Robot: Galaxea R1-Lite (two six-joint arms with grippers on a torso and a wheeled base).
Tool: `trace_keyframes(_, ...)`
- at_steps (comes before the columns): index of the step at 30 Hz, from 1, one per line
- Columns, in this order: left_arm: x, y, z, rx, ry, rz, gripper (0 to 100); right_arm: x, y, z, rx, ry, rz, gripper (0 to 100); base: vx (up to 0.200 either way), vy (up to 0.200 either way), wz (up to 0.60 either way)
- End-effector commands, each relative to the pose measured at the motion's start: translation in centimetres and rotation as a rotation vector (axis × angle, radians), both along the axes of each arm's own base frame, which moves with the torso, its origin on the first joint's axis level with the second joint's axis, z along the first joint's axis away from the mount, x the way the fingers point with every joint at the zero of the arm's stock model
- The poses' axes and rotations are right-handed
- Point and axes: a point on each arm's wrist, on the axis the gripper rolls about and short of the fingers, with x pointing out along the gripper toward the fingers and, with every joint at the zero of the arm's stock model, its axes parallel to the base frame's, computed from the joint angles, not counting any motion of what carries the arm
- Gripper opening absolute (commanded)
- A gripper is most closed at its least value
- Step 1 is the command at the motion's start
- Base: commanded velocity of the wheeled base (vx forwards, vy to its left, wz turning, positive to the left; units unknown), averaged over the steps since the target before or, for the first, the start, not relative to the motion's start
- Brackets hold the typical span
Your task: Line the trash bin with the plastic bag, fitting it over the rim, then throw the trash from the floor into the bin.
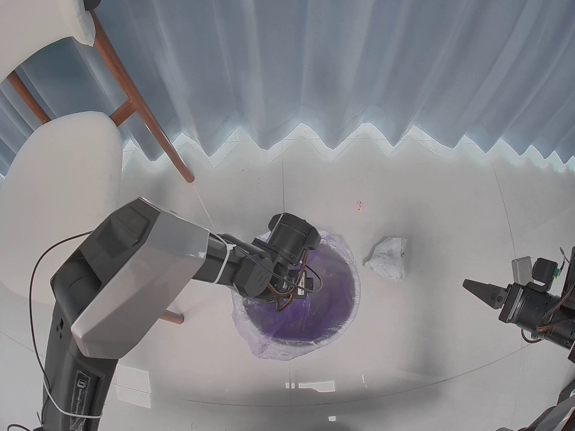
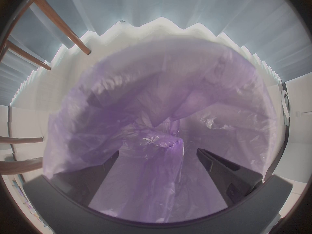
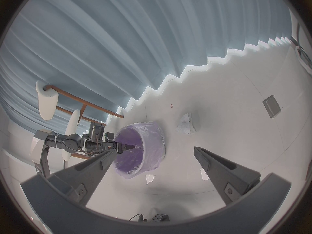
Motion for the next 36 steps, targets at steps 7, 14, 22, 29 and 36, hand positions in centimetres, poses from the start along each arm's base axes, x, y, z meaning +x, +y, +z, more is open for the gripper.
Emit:
trace_keyframes(7, -1.2, -0.8, 2.0, -0.030, -0.023, -0.020, 100, -0.1, 0.0, 0.0, 0.000, -0.001, 0.000, 100, 0.000, 0.000, 0.00)
trace_keyframes(14, -2.1, -1.9, 1.9, -0.056, -0.028, -0.034, 100, -0.2, 0.0, -0.1, 0.001, 0.003, 0.001, 100, 0.000, 0.000, 0.00)
trace_keyframes(22, -3.1, -2.9, 2.0, -0.086, -0.025, -0.035, 0, -0.2, 0.0, -0.2, 0.001, 0.012, 0.003, 100, 0.000, 0.000, 0.00)
trace_keyframes(29, -4.1, -3.5, 1.3, -0.116, 0.039, 0.032, 0, -0.2, 0.2, -0.3, 0.001, 0.018, 0.015, 100, 0.000, 0.000, 0.00)
trace_keyframes(36, -4.3, -2.7, -0.3, -0.127, 0.135, 0.168, 0, -0.2, 0.4, -0.3, 0.015, 0.026, 0.021, 100, 0.000, 0.000, 0.00)
